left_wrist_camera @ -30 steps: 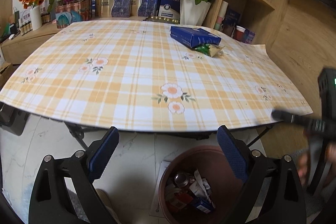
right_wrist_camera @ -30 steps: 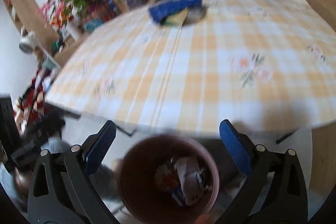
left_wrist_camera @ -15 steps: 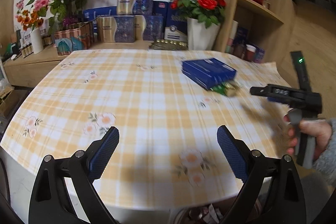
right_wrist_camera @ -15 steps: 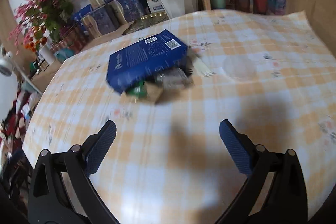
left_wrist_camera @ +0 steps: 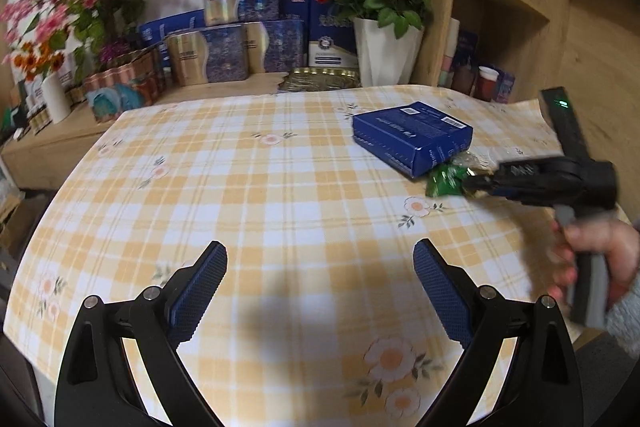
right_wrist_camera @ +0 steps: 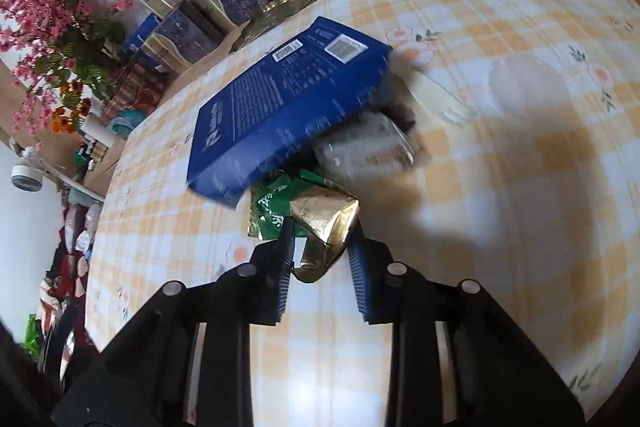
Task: Collect trash
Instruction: 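Grasp the blue luckin coffee box with the left tool while the right tool holds the wrapper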
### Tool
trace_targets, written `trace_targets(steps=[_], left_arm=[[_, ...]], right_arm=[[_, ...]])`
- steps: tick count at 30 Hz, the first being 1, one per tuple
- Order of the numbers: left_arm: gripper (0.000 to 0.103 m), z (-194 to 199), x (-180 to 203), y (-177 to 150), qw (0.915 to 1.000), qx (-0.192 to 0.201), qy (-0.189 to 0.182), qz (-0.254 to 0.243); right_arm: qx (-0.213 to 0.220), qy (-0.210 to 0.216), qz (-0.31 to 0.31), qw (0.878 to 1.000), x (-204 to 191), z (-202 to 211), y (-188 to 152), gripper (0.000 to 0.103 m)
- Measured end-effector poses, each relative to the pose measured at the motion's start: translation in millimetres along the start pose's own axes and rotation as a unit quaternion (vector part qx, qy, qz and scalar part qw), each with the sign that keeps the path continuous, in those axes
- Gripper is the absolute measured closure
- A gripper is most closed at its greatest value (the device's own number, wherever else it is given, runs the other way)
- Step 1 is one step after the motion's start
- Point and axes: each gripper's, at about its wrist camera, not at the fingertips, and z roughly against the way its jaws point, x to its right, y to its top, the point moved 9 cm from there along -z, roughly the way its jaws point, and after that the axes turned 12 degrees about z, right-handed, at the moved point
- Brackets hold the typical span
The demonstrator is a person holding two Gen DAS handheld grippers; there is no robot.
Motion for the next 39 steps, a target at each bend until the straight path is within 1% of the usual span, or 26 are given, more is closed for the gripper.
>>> trace_targets(steps=[3,5,7,10,11,13,15,17,19,21,22,24,26,28,29,30,31,34,37,39], left_arm=[[0.011,-16,25,8,0.9995,-0.005,-0.01,-0.03],[0.011,-27,46,12,0.9982,-0.01,-0.017,-0.057],[0.011,-38,66,16,0.9961,-0.011,-0.023,-0.084],[0.011,-60,106,20,0.9889,-0.019,-0.038,-0.142],[0.011,-68,117,20,0.9857,-0.023,-0.04,-0.162],[0.011,-91,136,25,0.979,-0.024,-0.027,-0.201],[0.011,-108,147,30,0.9758,-0.025,-0.017,-0.216],[0.011,-125,155,31,0.973,-0.035,-0.004,-0.228],[0.011,-144,159,30,0.9701,-0.056,0.011,-0.236],[0.011,-156,160,32,0.9665,-0.06,0.029,-0.248],[0.011,-159,161,34,0.9656,-0.06,0.034,-0.251],[0.011,-164,160,41,0.9639,-0.056,0.043,-0.257],[0.011,-169,158,46,0.9601,-0.057,0.054,-0.268],[0.011,-174,158,49,0.9542,-0.057,0.062,-0.287],[0.011,-177,159,50,0.949,-0.059,0.068,-0.302],[0.011,-177,160,48,0.9458,-0.062,0.071,-0.311],[0.011,-181,161,46,0.9399,-0.067,0.075,-0.326],[0.011,-188,165,45,0.9279,-0.068,0.088,-0.356],[0.011,-196,168,46,0.9227,-0.078,0.091,-0.367],[0.011,-205,170,47,0.9171,-0.087,0.099,-0.376]], right_arm=[[0.004,0.002,0.005,1.0,7,19,-16,0.076],[0.016,-0.015,0.027,0.999,14,34,-23,0.076],[0.041,-0.04,0.053,0.997,26,50,-24,0.076],[0.068,-0.083,0.067,0.992,50,68,-23,0.076],[0.078,-0.104,0.069,0.989,61,76,-22,0.076],[0.088,-0.132,0.064,0.985,79,84,-22,0.076],[0.1,-0.144,0.048,0.983,95,90,-22,0.076],[0.101,-0.144,0.037,0.984,106,89,-27,0.076],[0.104,-0.138,0.019,0.985,114,90,-27,0.076],[0.105,-0.137,0.012,0.985,116,89,-28,0.076],[0.101,-0.133,0.008,0.986,117,87,-30,0.076],[0.107,-0.129,0.006,0.986,117,89,-29,0.076],[0.105,-0.118,-0.004,0.987,121,87,-31,0.076],[0.105,-0.111,-0.015,0.988,125,87,-30,0.076],[0.106,-0.106,-0.024,0.988,128,87,-31,0.076],[0.107,-0.102,-0.031,0.989,129,87,-31,0.076],[0.107,-0.101,-0.033,0.989,130,87,-31,0.076],[0.108,-0.098,-0.03,0.989,128,88,-32,0.076],[0.107,-0.099,-0.011,0.989,121,87,-31,0.076],[0.105,-0.101,0.0,0.989,118,86,-30,0.076]])
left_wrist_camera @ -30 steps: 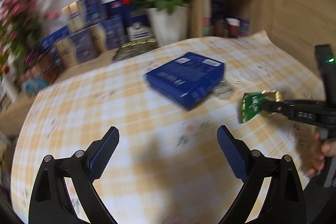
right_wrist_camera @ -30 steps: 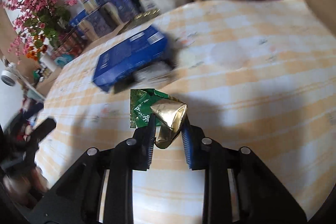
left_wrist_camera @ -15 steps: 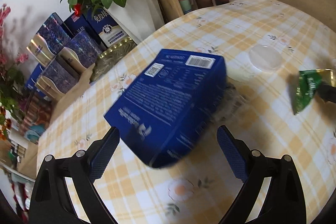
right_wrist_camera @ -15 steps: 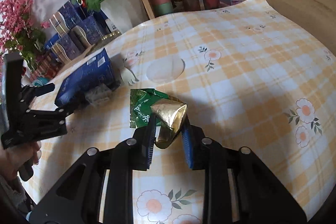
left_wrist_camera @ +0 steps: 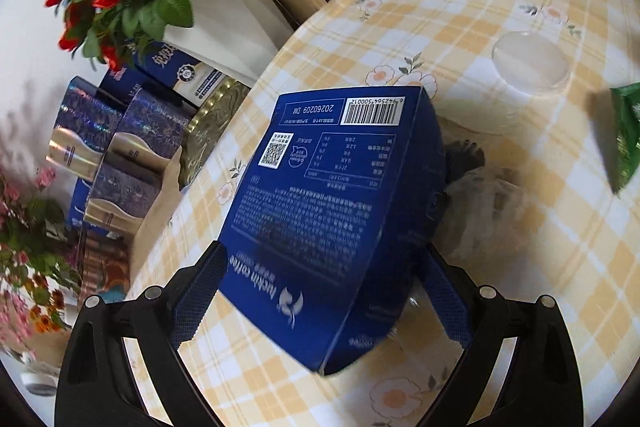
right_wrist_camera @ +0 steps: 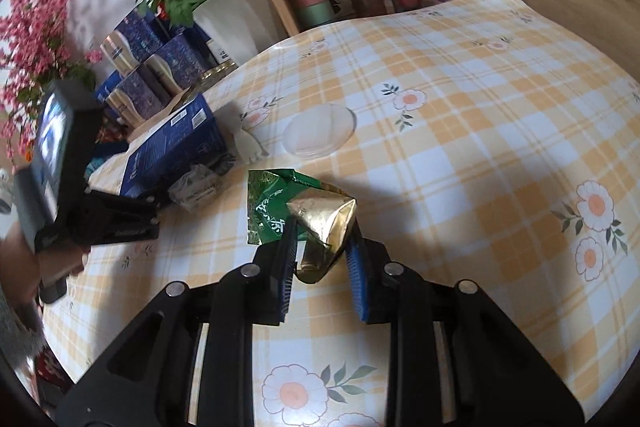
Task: Collect trash
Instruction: 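Grasp the blue luckin coffee box with the left tool while the right tool holds the wrapper, then carry the blue box and the wrapper over the bin with both tools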
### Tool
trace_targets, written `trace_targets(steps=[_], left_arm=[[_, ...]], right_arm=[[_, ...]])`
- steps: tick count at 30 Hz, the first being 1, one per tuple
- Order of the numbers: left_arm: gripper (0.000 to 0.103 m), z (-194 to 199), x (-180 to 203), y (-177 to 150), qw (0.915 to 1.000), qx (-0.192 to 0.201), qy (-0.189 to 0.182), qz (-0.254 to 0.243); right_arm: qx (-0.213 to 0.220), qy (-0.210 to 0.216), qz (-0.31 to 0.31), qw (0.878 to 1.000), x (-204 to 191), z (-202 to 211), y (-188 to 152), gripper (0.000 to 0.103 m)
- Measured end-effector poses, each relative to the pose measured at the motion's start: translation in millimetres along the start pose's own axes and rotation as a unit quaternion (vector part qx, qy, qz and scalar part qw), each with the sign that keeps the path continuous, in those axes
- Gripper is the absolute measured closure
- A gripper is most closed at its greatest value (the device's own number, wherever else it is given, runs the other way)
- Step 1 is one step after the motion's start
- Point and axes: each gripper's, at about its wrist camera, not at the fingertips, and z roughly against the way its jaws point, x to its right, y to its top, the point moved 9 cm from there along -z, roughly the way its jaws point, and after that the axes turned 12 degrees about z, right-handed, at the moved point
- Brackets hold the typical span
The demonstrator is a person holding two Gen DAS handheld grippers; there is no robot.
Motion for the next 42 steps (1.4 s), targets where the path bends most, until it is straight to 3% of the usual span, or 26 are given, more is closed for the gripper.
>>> trace_targets(steps=[4,5,6,7,9,11,14,17,21,23,26,29,32,36,42], left_arm=[[0.011,-12,0,8,0.9998,-0.018,-0.009,0.003],[0.016,-14,0,9,0.9996,-0.022,-0.015,0.007],[0.032,-14,2,11,0.9987,-0.031,-0.037,0.016],[0.034,-13,4,14,0.9985,-0.033,-0.041,0.018],[0.054,-3,6,21,0.9992,-0.017,-0.036,-0.001],[0.063,8,2,28,0.9994,-0.004,-0.032,-0.015],[0.071,25,-31,42,0.9961,-0.002,-0.073,0.048],[0.077,34,-69,48,0.9873,-0.017,-0.105,0.118],[0.081,39,-125,30,0.9598,-0.058,-0.155,0.227],[0.081,41,-146,16,0.9443,-0.085,-0.179,0.262],[0.085,40,-165,-8,0.9328,-0.121,-0.186,0.284],[0.087,37,-179,-21,0.9344,-0.13,-0.169,0.286],[0.087,34,-186,-27,0.9289,-0.122,-0.171,0.305],[0.086,26,-187,-30,0.9293,-0.111,-0.167,0.31],[0.084,18,-180,-28,0.9437,-0.095,-0.137,0.286]], right_arm=[[-0.003,0.002,0.004,1.0,-2,-2,0,0.076],[-0.004,0.005,0.001,1.0,-1,-2,0,0.076],[-0.005,0.007,-0.002,1.0,0,-3,-1,0.076],[-0.006,0.009,-0.005,1.0,1,-3,-1,0.076],[-0.009,0.014,-0.011,1.0,2,-4,-1,0.076],[-0.009,0.017,-0.013,1.0,2,-4,-1,0.076],[-0.009,0.018,-0.013,1.0,2,-4,-1,0.076],[-0.008,0.019,-0.012,1.0,2,-3,-1,0.076],[-0.008,0.019,-0.012,1.0,1,-4,-1,0.076],[-0.008,0.018,-0.012,1.0,1,-3,-2,0.076],[-0.008,0.016,-0.008,1.0,0,-4,-2,0.076],[-0.01,0.014,-0.002,1.0,-2,-4,-1,0.076],[-0.01,0.014,-0.001,1.0,-2,-4,-1,0.076],[-0.011,0.015,-0.002,1.0,-2,-5,-2,0.076],[-0.014,0.018,-0.003,1.0,-2,-6,-2,0.076]])
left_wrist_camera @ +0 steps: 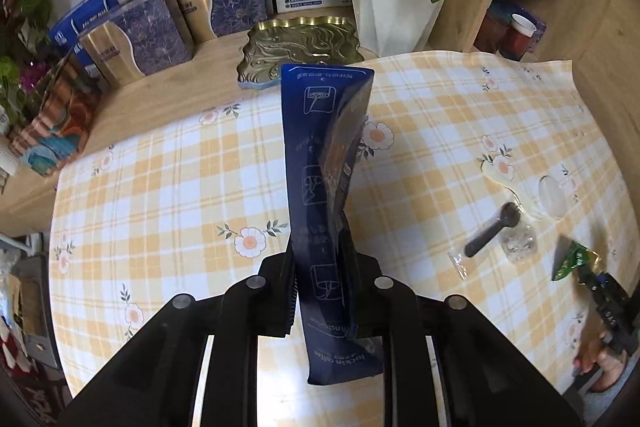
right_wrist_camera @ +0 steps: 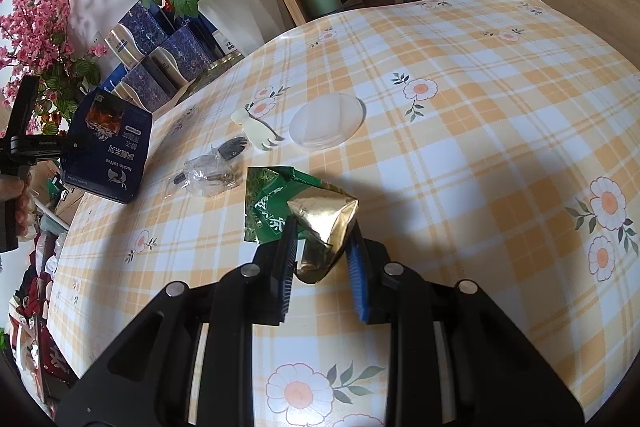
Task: Collect trash
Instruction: 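Carry the blue box and the wrapper over the bin with both tools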
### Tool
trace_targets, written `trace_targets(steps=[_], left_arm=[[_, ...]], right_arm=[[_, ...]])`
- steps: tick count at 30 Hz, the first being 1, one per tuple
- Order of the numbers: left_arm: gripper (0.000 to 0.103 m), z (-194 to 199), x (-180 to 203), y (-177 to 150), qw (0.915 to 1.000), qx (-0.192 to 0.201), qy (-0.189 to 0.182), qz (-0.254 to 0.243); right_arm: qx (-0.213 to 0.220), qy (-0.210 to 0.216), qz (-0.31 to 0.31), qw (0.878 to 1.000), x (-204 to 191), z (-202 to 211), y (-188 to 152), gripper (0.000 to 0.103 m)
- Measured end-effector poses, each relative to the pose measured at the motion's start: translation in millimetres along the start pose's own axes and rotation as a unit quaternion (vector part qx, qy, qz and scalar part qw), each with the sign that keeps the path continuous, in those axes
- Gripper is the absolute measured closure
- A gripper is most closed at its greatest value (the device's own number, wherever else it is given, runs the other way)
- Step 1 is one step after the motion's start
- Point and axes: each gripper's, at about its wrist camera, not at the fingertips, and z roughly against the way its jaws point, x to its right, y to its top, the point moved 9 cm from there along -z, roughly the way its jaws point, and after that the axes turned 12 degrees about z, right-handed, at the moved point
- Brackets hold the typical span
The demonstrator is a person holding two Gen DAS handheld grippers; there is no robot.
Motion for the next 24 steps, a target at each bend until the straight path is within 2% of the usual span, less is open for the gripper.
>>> trace_targets(steps=[2,3,7,10,13,20,24], left_arm=[[0.08,-2,0,-1,0.999,0.016,0.035,-0.023],[0.079,-2,0,-1,0.9986,0.022,0.04,-0.027],[0.079,2,-1,-6,0.9977,0.045,0.042,-0.029],[0.085,9,2,-10,0.9982,0.05,0.022,-0.022],[0.087,23,12,-19,0.9954,0.066,0.035,-0.059],[0.087,73,39,-65,0.9931,0.067,-0.019,-0.095],[0.087,113,53,-107,0.9902,0.066,-0.058,-0.109]], right_arm=[[-0.001,0.001,0.001,1.0,0,0,0,0.076],[-0.001,0.0,0.001,1.0,0,0,0,0.076],[0.0,-0.001,0.002,1.0,-1,0,0,0.076],[-0.001,-0.005,0.005,1.0,-1,-1,1,0.076],[-0.003,-0.004,0.003,1.0,0,-1,0,0.076],[-0.002,-0.011,0.006,1.0,0,2,0,0.075],[0.005,-0.019,0.026,0.999,-9,22,2,0.075]])
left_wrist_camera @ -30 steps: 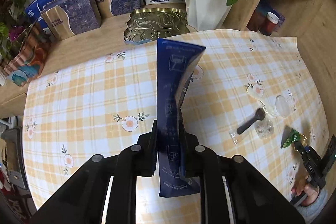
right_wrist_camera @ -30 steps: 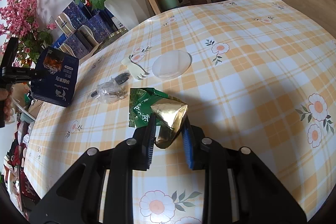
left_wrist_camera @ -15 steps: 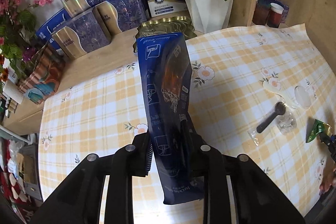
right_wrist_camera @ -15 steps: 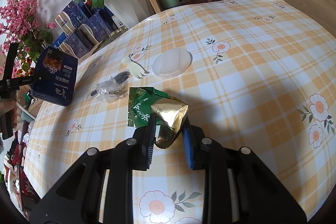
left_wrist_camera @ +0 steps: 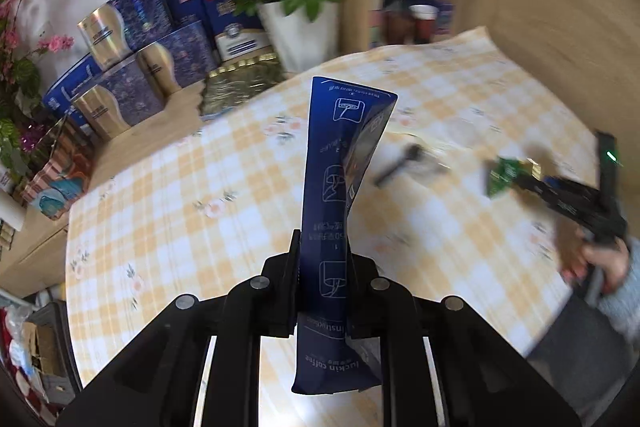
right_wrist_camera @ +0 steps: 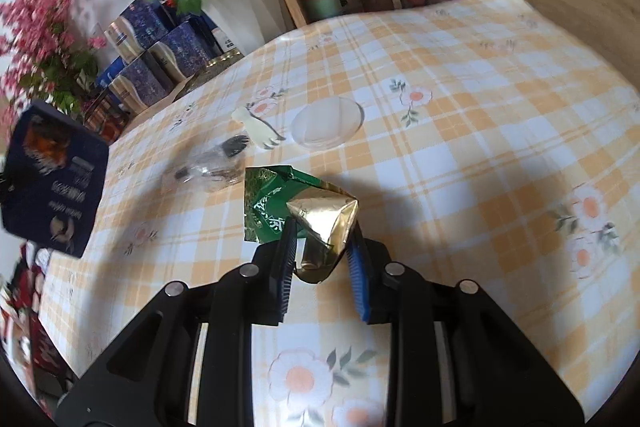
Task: Collect trash
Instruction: 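Carry the blue box and the wrapper over the bin with both tools, then open both tools over the bin to drop the box and the wrapper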
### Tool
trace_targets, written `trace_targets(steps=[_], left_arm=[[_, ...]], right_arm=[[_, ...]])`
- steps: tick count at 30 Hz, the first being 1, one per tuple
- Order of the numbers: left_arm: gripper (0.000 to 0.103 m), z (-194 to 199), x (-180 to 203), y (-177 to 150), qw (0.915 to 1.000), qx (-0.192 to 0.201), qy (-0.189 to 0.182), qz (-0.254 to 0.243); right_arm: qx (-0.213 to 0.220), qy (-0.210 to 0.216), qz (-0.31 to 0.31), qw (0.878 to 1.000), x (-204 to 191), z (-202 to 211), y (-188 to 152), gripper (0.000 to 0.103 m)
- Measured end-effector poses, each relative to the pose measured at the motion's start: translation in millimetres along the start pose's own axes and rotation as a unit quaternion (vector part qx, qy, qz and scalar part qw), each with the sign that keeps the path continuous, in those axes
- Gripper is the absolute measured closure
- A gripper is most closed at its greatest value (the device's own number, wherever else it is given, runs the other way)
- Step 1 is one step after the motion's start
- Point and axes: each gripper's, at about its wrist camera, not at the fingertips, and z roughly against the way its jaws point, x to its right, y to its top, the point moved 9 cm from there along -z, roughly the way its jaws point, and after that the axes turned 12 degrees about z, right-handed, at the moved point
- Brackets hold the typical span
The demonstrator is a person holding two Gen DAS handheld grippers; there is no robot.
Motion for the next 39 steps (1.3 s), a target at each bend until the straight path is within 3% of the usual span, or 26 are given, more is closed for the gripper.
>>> trace_targets(steps=[7,11,17,22,28,33,37,39], left_arm=[[0.087,55,59,-75,0.9975,-0.003,-0.054,-0.046],[0.087,72,92,-119,0.9942,-0.006,-0.084,-0.067],[0.087,84,123,-180,0.9889,-0.02,-0.117,-0.09],[0.087,72,140,-233,0.9818,-0.065,-0.138,-0.112],[0.087,25,146,-284,0.9763,-0.127,-0.123,-0.125],[0.087,-32,136,-317,0.97,-0.195,-0.079,-0.122],[0.086,-70,127,-335,0.9661,-0.227,-0.035,-0.118],[0.086,-82,127,-334,0.9682,-0.228,-0.037,-0.096]], right_arm=[[0.051,0.028,0.047,0.997,-39,75,-2,0.075],[0.064,0.044,0.052,0.996,-59,118,-20,0.075],[0.067,0.059,0.066,0.994,-78,164,-56,0.075],[0.063,0.063,0.072,0.993,-83,185,-79,0.075],[0.043,0.058,0.068,0.995,-79,185,-103,0.075],[0.031,0.062,0.068,0.995,-82,181,-113,0.075],[0.027,0.064,0.063,0.996,-82,179,-117,0.075],[0.026,0.063,0.062,0.996,-82,179,-119,0.075]])
